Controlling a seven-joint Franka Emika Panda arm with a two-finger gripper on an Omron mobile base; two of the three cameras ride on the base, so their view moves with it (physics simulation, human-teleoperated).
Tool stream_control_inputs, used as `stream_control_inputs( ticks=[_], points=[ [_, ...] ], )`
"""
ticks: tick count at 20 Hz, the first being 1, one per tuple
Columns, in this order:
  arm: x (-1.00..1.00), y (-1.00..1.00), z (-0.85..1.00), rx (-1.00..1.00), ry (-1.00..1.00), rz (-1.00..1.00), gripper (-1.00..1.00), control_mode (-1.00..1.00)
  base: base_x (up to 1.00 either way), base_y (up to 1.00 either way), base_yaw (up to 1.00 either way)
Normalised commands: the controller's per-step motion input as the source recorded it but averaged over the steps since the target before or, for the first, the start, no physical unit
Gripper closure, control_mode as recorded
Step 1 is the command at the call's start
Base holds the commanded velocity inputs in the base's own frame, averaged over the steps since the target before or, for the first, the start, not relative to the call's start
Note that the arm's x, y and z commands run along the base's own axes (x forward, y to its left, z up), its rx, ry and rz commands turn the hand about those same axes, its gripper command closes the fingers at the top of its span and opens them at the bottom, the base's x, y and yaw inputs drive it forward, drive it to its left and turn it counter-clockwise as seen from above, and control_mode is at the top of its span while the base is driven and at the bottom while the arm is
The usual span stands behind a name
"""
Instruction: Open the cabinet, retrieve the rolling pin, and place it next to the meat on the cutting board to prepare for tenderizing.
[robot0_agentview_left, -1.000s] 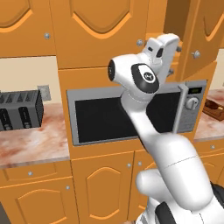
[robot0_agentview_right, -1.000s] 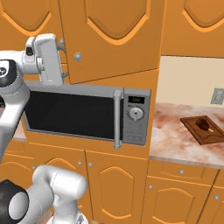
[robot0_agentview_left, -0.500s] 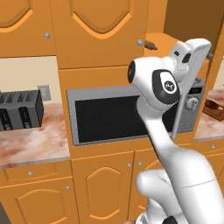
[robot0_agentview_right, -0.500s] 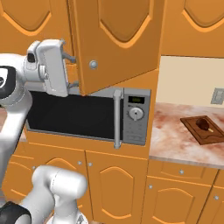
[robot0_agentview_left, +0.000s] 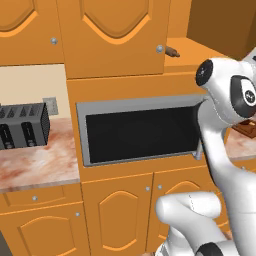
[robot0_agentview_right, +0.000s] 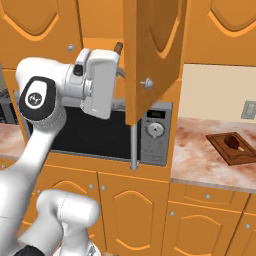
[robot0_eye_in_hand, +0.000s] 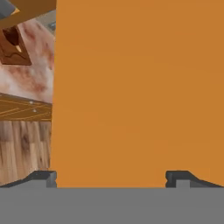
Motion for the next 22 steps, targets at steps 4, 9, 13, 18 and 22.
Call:
stream_control_inputs(
  ticks=[4, 9, 13, 18, 22],
  points=[
    [-0.03, -0.97, -0.04, 0.13, 0.0, 0.0, -1.0, -1.0, 0.0, 0.0, 0.0],
    [0.01, -0.87, 0.0, 0.11, 0.0, 0.0, -1.0, -1.0, 0.0, 0.0, 0.0],
    [0.09, -0.57, 0.0, 0.1, 0.0, 0.0, -1.0, -1.0, 0.0, 0.0, 0.0],
    [-0.24, 0.17, 0.0, 0.02, -0.02, 0.05, -1.0, -1.0, 0.0, 0.0, 0.0],
    [-0.47, 0.79, 0.0, 0.0, -0.05, 0.17, -1.0, -1.0, 0.0, 0.0, 0.0]
  ],
)
